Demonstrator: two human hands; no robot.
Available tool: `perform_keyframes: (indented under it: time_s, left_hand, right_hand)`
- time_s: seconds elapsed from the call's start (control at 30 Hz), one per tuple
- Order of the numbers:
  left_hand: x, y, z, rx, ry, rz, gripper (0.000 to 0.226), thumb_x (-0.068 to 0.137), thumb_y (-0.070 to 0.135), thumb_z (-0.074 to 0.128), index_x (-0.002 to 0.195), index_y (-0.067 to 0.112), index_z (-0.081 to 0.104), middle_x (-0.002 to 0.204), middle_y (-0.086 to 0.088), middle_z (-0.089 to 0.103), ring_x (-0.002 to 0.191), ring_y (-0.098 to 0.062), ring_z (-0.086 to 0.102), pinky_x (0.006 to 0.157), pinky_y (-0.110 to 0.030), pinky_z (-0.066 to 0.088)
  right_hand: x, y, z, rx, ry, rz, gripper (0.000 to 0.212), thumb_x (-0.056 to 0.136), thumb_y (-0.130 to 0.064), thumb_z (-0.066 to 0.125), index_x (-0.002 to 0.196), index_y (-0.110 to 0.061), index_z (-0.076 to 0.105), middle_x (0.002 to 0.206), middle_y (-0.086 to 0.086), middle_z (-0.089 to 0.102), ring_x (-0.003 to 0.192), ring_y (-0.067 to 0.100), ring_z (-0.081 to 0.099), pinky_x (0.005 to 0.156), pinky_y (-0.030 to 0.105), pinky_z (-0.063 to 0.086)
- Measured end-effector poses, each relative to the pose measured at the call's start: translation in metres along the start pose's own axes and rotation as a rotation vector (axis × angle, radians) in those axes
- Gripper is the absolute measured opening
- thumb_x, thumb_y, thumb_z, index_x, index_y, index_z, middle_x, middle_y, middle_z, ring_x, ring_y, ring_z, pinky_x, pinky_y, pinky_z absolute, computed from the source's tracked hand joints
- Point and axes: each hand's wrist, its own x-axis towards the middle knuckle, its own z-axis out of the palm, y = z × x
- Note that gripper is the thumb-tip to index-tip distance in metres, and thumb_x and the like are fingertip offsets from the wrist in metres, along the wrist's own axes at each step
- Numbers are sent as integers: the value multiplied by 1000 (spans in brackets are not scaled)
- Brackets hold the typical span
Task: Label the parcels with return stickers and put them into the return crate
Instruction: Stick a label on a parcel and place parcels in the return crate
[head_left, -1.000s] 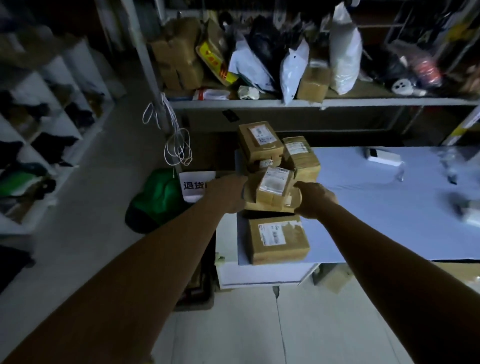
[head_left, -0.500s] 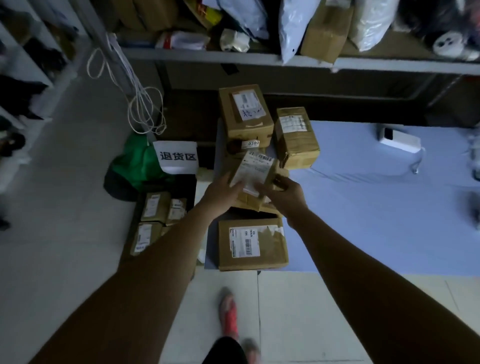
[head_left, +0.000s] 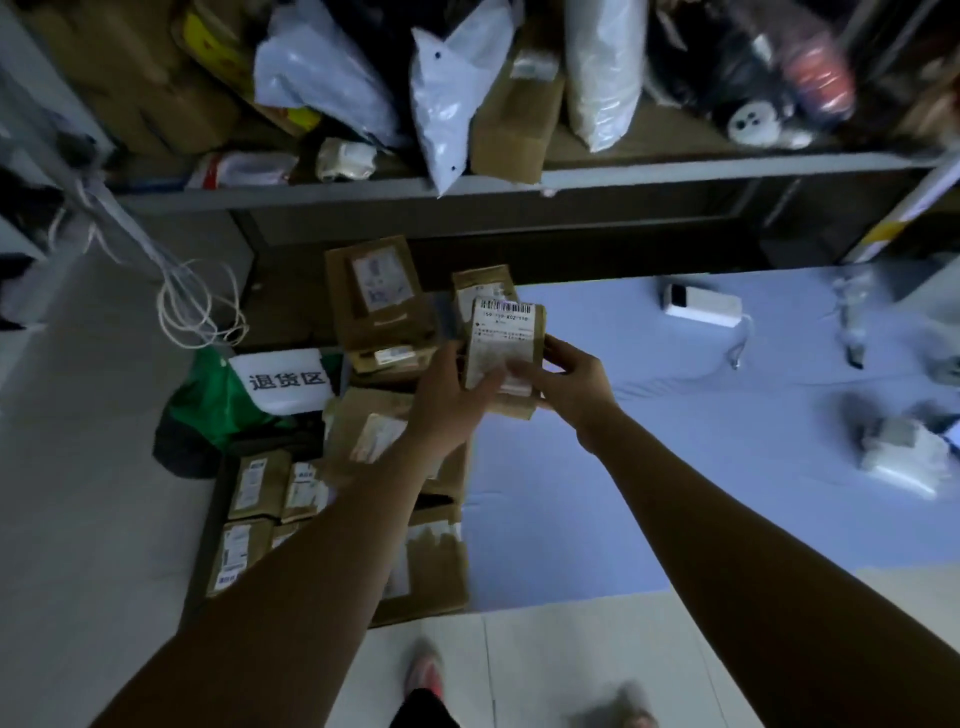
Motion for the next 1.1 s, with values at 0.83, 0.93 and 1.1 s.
perform_keyframes:
  time_s: [0.83,0.93,1.1]
  left_hand:
    - [-20,70,504,1,-67,-291,58,72,51,67,126,30,58,116,7,69,106,-14,67,90,-42,57]
    - [-7,41,548,5,-29,-330,70,66,56,66,132,32,57,120,5,68,110,-17,66,91,-43,57]
    - [3,24,579,81,29,-353,73,78,75,59,136,30,54,119,-3,68,106,-23,67,88,-48,58]
  right_hand:
    - [6,164,-461,-312,-79,254,44,83,-20,82,124,-21,67,114,-11,71,94,-3,64,64,8,47]
    - [20,180,-491,-382,-139,326,48,86,-24,79,131,-20,66,124,-6,71,115,12,65,85,22,51]
    - [47,168,-535,-598,-64,261,48,80,-29,84,118,-2,71,114,12,75,106,27,70,98,44,54]
